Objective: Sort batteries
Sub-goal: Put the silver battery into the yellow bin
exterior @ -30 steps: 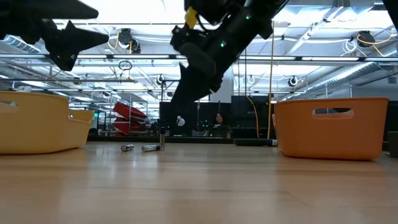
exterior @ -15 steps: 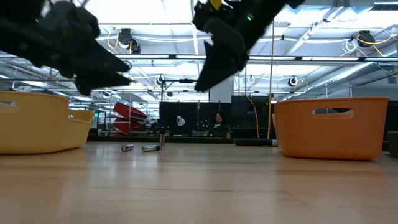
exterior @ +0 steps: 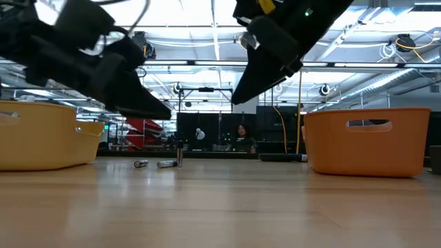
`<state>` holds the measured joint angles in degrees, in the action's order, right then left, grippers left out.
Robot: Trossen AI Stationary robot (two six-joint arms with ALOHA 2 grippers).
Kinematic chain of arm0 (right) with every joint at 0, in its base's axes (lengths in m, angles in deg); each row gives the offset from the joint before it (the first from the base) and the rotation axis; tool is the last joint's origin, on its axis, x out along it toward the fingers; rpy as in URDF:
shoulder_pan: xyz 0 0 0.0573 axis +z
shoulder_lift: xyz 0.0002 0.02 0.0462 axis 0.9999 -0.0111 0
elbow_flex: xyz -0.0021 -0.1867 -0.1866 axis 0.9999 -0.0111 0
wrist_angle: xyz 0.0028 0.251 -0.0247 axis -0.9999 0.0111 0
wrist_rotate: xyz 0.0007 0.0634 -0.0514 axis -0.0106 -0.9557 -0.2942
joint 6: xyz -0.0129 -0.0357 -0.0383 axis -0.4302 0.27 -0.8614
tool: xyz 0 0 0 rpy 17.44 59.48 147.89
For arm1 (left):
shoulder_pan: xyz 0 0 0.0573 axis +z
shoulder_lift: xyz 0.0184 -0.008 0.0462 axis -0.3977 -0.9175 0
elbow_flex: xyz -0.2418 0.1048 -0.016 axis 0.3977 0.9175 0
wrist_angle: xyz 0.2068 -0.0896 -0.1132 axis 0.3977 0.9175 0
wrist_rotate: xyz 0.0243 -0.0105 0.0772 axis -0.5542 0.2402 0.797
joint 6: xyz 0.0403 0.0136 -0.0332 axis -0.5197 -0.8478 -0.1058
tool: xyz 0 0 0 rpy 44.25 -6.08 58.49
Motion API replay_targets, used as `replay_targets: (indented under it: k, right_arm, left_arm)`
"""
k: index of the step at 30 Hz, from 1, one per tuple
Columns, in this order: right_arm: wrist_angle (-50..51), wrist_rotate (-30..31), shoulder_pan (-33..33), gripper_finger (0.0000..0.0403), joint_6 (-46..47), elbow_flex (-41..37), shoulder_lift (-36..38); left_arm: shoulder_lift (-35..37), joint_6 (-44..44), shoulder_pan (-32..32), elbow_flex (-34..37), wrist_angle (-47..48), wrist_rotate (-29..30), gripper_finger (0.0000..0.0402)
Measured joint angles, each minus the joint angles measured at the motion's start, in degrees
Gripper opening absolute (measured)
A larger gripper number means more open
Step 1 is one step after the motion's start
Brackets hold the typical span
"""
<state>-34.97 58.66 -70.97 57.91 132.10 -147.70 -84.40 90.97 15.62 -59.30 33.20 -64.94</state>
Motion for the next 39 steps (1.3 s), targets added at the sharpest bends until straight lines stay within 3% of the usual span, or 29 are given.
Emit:
replay_targets:
  k: [7, 12, 15, 21, 29, 39]
  right_arm:
    - [2.55, 0.19, 0.48, 0.0174, 1.52, 0.33, 1.1]
    - [2.86, 0.22, 0.48, 0.0174, 2.53, 0.33, 1.16]
    - [2.69, 1.38, 1.13, 0.0174, 3.8, 0.26, 1.16]
    - [-0.04, 11.27, 3.92, 0.0173, 3.6, 0.02, 1.16]
    - [-1.33, 10.01, 4.76, 0.0173, -0.12, 0.0, 1.0]
    - [-0.77, 10.03, 4.65, 0.0173, -2.88, 0.0, 0.94]
  left_arm:
    - [-1.56, -5.43, 4.16, -11.14, 24.56, -6.63, 0.0218]
    - [-3.48, -7.82, 5.12, -15.07, 31.38, -11.12, 0.0218]
    - [-4.92, -8.48, 6.03, -15.14, 31.82, -12.28, 0.0218]
    - [-9.21, -10.63, 7.7, -15.14, 29.0, -14.58, 0.0218]
    - [-13.14, -13.89, 7.85, -15.12, 24.15, -16.86, 0.0218]
    - [-15.28, -17.12, 7.85, -15.1, 16.62, -13.38, 0.0218]
